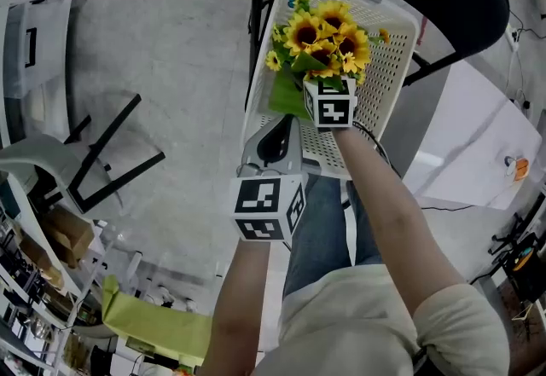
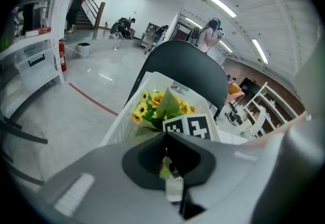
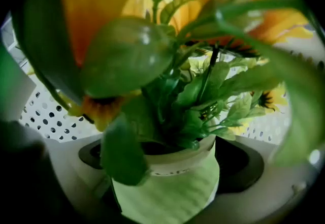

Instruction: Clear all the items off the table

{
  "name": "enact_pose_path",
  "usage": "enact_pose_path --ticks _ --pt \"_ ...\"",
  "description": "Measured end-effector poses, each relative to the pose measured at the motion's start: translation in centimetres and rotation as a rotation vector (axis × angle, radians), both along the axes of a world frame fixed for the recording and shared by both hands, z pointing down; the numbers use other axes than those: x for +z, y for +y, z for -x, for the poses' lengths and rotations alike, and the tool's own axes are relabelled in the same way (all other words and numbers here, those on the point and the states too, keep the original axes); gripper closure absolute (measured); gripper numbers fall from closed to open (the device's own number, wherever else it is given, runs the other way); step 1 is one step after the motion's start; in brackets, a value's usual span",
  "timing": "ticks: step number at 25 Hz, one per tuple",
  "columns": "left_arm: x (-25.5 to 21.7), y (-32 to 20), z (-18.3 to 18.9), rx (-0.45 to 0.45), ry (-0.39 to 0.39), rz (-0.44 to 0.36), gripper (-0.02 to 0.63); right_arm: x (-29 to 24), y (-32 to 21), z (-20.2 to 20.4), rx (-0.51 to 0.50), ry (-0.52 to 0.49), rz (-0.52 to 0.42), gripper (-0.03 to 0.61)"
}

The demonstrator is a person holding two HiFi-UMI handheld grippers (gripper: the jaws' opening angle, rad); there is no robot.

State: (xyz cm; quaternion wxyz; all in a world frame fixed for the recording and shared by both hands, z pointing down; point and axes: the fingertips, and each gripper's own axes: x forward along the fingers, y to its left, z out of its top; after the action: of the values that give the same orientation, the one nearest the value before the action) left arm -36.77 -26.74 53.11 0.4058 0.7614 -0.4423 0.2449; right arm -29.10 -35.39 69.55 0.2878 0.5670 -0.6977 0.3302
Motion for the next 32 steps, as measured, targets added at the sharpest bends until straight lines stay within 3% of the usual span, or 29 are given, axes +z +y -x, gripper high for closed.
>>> enact_pose_path --ticks 22,32 --pt "-2.6 2.6 -0.4 -0.07 -0.018 -0.035 0.604 -8.7 3.5 0.0 0.139 -0.144 -0.01 -0.017" --pt "-4.5 4.3 -0.5 -0.104 -0.054 -0.047 0.604 -14.6 5.3 -0.2 0.058 -0.175 -0.055 -0.017"
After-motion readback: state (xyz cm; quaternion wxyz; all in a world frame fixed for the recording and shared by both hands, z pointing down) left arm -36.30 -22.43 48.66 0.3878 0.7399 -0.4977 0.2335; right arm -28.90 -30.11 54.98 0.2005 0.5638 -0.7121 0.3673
